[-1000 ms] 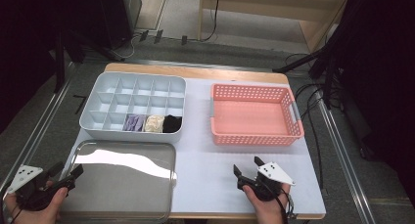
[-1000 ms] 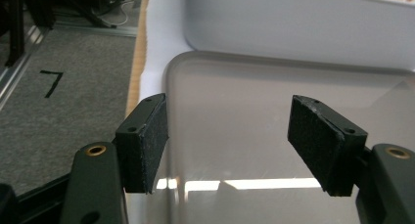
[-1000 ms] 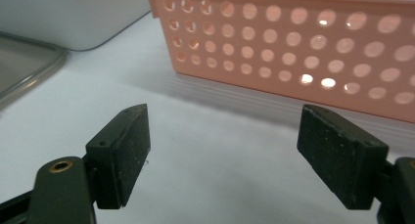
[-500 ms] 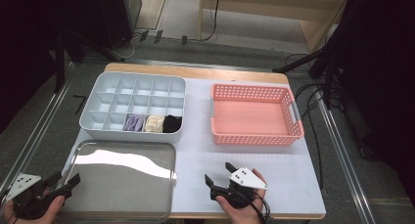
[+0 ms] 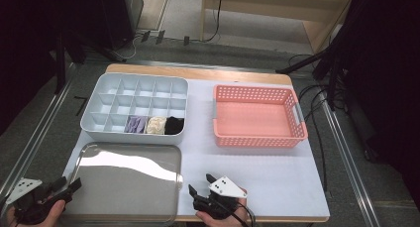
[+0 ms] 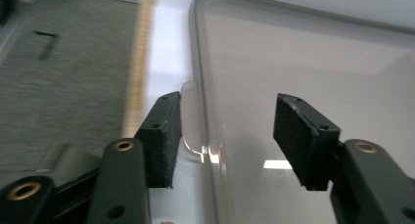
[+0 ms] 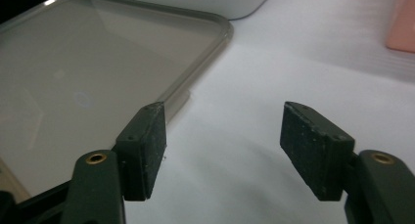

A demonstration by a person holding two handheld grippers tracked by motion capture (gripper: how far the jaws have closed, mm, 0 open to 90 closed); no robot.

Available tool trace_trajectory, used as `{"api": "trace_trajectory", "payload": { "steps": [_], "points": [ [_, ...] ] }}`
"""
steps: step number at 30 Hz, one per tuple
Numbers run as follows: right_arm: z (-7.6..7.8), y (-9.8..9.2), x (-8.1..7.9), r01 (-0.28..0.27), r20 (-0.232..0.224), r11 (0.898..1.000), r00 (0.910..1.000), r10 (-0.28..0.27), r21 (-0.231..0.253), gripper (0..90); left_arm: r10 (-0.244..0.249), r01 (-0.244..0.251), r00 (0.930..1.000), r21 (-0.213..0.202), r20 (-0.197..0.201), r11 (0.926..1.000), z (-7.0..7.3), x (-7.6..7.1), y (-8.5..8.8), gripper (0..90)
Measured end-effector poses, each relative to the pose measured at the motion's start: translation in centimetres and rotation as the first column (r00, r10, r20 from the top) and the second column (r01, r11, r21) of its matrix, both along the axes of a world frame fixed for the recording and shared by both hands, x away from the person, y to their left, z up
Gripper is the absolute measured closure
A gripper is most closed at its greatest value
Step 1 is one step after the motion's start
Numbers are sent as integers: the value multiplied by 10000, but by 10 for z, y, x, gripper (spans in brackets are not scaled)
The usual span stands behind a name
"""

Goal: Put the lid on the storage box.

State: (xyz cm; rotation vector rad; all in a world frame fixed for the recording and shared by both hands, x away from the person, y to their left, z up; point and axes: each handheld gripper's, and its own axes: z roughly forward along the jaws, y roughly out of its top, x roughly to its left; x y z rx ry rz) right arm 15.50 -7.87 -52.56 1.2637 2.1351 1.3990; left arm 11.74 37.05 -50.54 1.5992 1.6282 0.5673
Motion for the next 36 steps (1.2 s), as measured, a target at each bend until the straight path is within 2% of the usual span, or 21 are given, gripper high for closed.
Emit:
{"api": "trace_trajectory", "payload": {
  "steps": [3,7,10,12,13,14,17,19,21,22,25,26,33,36],
  "points": [
    [0,1,-1,351,-19,9993,9994,-352,-134,373,-127,128,9999,262,-19,9996,0,4,-13,428],
    [-1,-8,-1,563,33,9983,9984,-563,-126,416,-356,356,9994,-130,-9,9993,-1,8,-24,426],
    [-3,-16,-2,710,158,9972,9974,-706,-246,468,-528,528,9986,-3,-42,9986,-2,11,-38,428],
    [-4,-24,-1,658,178,9978,9977,-659,44,501,-678,679,9977,77,-59,9977,-2,13,-49,431],
    [-5,-27,-2,803,27,9960,9968,-804,380,512,-678,679,9977,77,-59,9977,-2,13,-49,432],
    [-5,-30,-3,957,-68,9943,9954,-955,478,536,-924,924,9957,43,-85,9957,-3,16,-59,433],
    [-4,-37,-4,1310,-510,9903,9904,-1287,457,563,-1091,1091,9940,-26,-80,9940,-3,18,-68,440],
    [-4,-42,-6,1560,-791,9871,9851,-1529,349,572,-1307,1308,9914,45,-58,9914,-4,20,-81,445],
    [-4,-45,-6,1652,-1030,9861,9813,-1625,185,566,-1383,1384,9904,38,-47,9904,-5,20,-84,449],
    [-4,-46,-7,1750,-1118,9845,9787,-1724,133,559,-1446,1447,9895,165,-59,9893,-5,20,-84,451],
    [-5,-45,-7,1741,-1276,9845,9771,-1702,198,548,-1522,1521,9884,60,6,9883,-5,17,-80,473],
    [-6,-44,-7,1752,-1186,9844,9779,-1722,154,548,-1514,1514,9885,108,21,9884,-6,16,-78,476],
    [-5,-41,-9,1836,-1377,9828,9741,-1795,177,552,-1523,1522,9883,146,16,9882,-6,13,-76,477],
    [-6,-38,-10,1858,-1327,9822,9746,-1806,279,548,-1628,1630,9866,-328,60,9861,-7,13,-75,495]
  ]
}}
